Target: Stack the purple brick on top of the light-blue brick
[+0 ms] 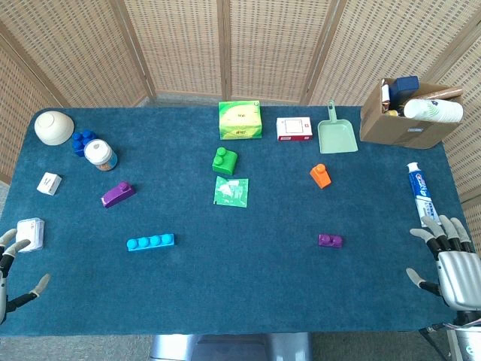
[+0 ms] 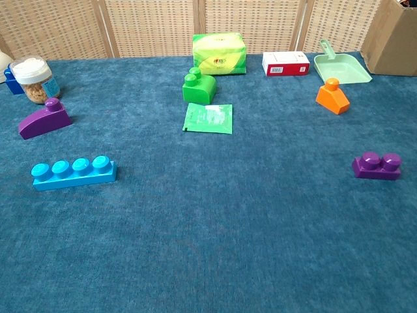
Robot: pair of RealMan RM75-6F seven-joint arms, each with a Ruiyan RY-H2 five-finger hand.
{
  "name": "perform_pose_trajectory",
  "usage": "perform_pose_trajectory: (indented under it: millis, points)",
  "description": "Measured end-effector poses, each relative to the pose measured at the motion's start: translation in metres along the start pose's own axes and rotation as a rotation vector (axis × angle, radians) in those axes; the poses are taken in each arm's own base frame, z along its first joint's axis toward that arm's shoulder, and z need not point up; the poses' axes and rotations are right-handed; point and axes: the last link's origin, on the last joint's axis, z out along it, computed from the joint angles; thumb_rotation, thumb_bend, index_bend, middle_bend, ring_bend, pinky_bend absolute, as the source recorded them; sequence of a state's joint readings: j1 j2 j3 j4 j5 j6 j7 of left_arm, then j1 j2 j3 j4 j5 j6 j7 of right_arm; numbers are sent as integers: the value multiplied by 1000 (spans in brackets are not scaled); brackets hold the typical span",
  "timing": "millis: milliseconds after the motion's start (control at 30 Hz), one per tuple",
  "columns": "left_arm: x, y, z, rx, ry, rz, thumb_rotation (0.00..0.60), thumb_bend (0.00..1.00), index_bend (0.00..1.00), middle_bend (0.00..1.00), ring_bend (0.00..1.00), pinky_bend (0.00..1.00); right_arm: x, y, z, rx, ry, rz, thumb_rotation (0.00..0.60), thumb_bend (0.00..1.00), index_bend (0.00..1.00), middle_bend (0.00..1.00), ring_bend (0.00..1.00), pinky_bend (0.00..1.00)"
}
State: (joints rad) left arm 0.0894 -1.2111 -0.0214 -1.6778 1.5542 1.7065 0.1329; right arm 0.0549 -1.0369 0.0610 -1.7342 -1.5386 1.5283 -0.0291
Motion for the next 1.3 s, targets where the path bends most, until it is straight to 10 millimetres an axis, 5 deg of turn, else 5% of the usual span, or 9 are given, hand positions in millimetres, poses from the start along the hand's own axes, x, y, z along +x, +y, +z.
perform_pose_trajectory:
  millis: [867, 1300]
  points:
    - [-8, 15, 24, -80, -98, 53, 479, 282, 295, 158, 46, 0, -3, -2, 5, -19, -11, 10, 599, 166, 270, 157, 0, 0]
    - [-45, 49, 73, -124, -285, 129, 467, 281, 293, 113, 8, 0, -1, 1, 10, -60, -14, -12, 599, 166, 270, 157, 0, 0]
